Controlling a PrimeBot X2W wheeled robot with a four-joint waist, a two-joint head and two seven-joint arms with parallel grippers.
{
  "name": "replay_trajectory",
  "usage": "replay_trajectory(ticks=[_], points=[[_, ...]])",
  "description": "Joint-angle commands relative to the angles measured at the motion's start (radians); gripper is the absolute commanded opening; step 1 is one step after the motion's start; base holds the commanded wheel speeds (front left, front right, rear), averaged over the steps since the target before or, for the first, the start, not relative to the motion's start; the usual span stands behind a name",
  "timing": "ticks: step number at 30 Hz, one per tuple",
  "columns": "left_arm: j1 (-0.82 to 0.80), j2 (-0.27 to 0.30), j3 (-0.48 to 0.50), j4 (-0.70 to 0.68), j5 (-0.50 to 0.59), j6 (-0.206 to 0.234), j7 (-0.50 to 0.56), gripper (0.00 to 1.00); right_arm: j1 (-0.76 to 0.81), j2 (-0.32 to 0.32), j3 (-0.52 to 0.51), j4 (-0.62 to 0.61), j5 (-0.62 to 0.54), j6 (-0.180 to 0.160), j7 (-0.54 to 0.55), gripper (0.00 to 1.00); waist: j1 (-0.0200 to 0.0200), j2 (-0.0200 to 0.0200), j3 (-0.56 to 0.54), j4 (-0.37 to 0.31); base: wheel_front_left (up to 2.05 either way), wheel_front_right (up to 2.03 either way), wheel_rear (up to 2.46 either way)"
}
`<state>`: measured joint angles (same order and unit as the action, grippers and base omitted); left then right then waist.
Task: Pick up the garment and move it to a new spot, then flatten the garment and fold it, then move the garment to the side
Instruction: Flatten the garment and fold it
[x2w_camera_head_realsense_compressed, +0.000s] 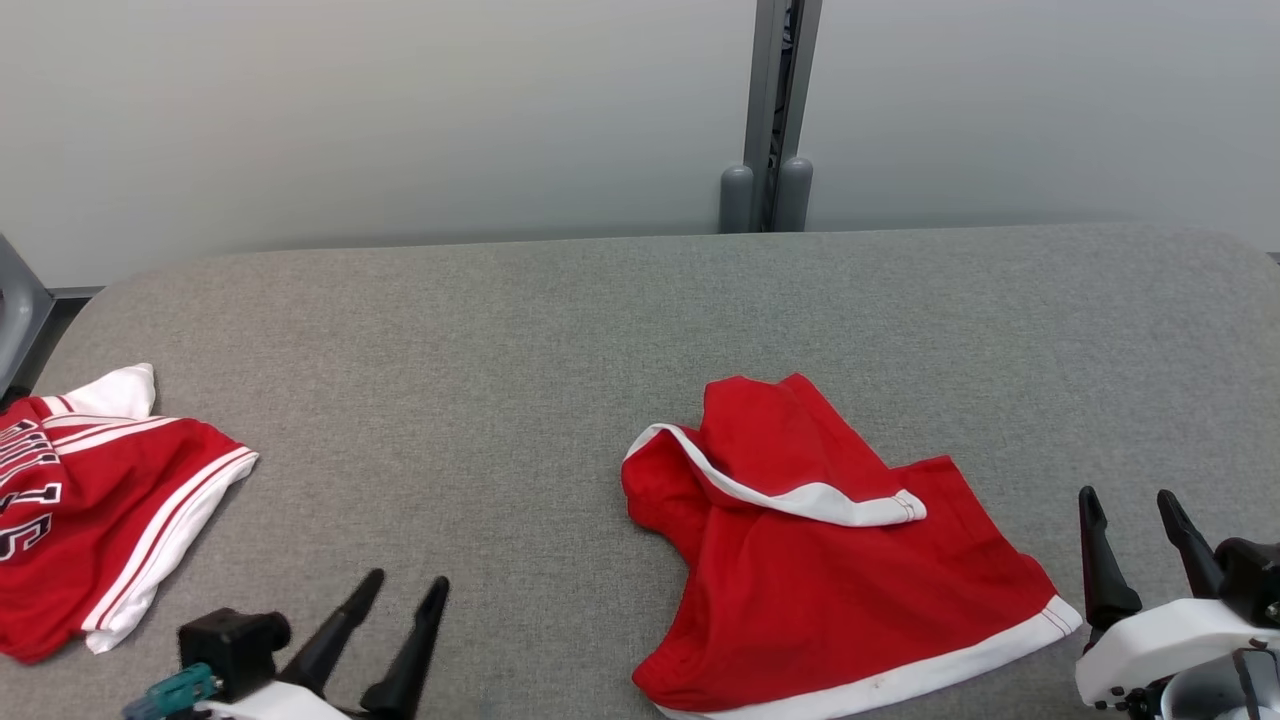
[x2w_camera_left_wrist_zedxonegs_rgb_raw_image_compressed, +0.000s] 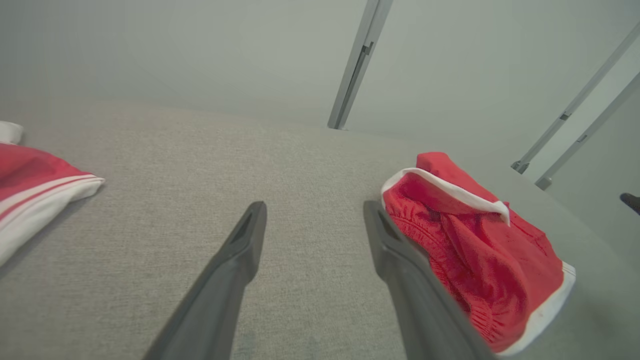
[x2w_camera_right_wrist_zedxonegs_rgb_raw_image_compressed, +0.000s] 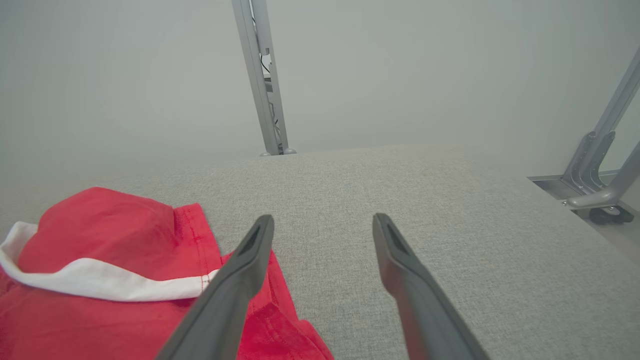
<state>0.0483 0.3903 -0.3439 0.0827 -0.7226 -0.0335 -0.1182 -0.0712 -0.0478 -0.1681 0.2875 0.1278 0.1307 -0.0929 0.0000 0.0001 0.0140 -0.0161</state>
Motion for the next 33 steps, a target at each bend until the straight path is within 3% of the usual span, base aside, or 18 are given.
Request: replay_trajectory(ticks=[1, 8, 16, 23, 33], points=[[-0.025, -0.002, -0.040, 0.003, -0.022, -0.028, 0.064, 1.00, -0.004, -0.006, 0.004, -0.001, 0.008, 0.000, -0.011, 1.00, 0.0000, -0.0001, -0.001, -0.003, 0.00, 0.00, 0.00], [-0.081, 0.003, -0.180, -0.023, -0.097, -0.082, 0.289, 1.00, -0.010, -0.006, 0.026, 0.004, 0.012, 0.000, -0.005, 1.00, 0.0000, -0.0001, 0.005, -0.017, 0.00, 0.00, 0.00], [-0.205, 0.021, -0.328, -0.002, -0.203, -0.098, 0.484, 1.00, -0.027, -0.006, 0.054, 0.010, 0.018, 0.000, -0.004, 1.00, 0.0000, -0.0001, 0.034, -0.056, 0.00, 0.00, 0.00], [-0.294, 0.056, -0.432, 0.013, -0.317, -0.098, 0.547, 1.00, -0.042, -0.006, 0.066, 0.015, 0.022, 0.000, -0.013, 1.00, 0.0000, -0.0001, 0.062, -0.091, 0.00, 0.00, 0.00], [-0.383, 0.101, -0.537, 0.045, -0.442, -0.098, 0.533, 1.00, -0.049, -0.006, 0.074, 0.015, 0.024, 0.000, -0.018, 1.00, 0.0000, -0.0001, 0.094, -0.126, 0.00, 0.00, 0.00]])
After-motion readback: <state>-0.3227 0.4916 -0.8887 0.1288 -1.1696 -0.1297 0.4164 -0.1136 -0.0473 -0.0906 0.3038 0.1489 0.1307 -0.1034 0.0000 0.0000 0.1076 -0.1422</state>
